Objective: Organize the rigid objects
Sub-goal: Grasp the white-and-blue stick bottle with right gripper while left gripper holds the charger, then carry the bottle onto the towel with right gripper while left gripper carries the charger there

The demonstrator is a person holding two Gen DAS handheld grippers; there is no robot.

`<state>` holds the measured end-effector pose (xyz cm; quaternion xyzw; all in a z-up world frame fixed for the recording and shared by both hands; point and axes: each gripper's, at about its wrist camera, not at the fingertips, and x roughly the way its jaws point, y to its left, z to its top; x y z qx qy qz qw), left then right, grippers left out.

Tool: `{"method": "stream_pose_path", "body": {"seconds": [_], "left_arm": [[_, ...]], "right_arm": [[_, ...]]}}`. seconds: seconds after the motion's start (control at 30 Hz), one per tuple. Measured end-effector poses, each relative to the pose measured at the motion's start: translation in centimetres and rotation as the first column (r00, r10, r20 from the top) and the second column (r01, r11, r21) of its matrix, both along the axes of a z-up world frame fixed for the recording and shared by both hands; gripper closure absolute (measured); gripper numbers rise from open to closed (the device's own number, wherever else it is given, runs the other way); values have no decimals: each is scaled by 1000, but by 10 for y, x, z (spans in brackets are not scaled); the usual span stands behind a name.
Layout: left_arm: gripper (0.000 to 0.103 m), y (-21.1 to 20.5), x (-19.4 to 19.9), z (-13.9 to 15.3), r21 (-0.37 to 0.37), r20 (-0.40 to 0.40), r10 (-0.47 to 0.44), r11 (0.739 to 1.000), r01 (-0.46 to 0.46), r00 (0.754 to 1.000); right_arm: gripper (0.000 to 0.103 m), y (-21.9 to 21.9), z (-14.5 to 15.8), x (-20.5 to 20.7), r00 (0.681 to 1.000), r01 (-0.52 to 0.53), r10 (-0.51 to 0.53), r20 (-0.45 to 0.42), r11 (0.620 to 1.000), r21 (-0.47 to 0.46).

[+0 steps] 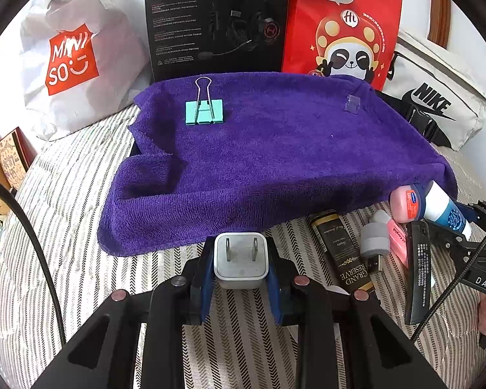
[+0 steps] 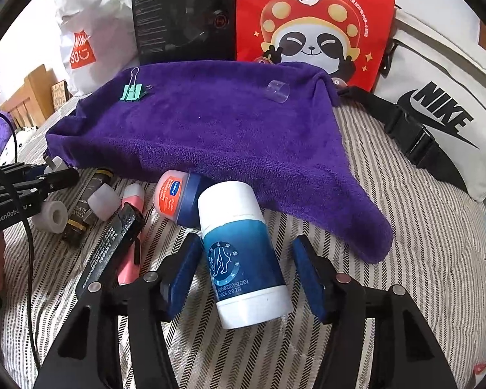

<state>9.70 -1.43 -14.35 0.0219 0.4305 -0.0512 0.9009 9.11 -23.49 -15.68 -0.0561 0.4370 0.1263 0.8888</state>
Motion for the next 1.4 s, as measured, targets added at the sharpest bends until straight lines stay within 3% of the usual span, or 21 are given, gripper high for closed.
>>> {"method": "stream_pose_path", "body": {"seconds": [0.07,0.13,0.2,0.23,0.7,0.93,1.4], "left_arm": [[77,0,0,0,-1,0,0,1000,0,1000],[77,0,0,0,0,0,0,1000,0,1000],[77,0,0,0,1,0,0,1000,0,1000],[77,0,0,0,3,0,0,1000,0,1000],[77,0,0,0,-2,0,2,1000,-2,1000],[77,2,0,1,-19,-5,0,1000,0,1000],[77,15,-10,21,-58,-8,21,998,-22,1000]], "right_arm": [[44,1,1,-1,1000,-2,2,4,1000,-6],[52,3,2,-4,1000,-18,18,4,1000,-16],[66,5,4,-9,998,-57,57,0,998,-17],[67,5,5,-11,998,-69,69,-12,998,-14],[67,9,4,-4,1000,-27,27,-8,1000,-7],[67,0,10,-11,998,-6,9,-54,998,59],[67,-13,37,-23,1000,16,-12,-27,991,131]]}}
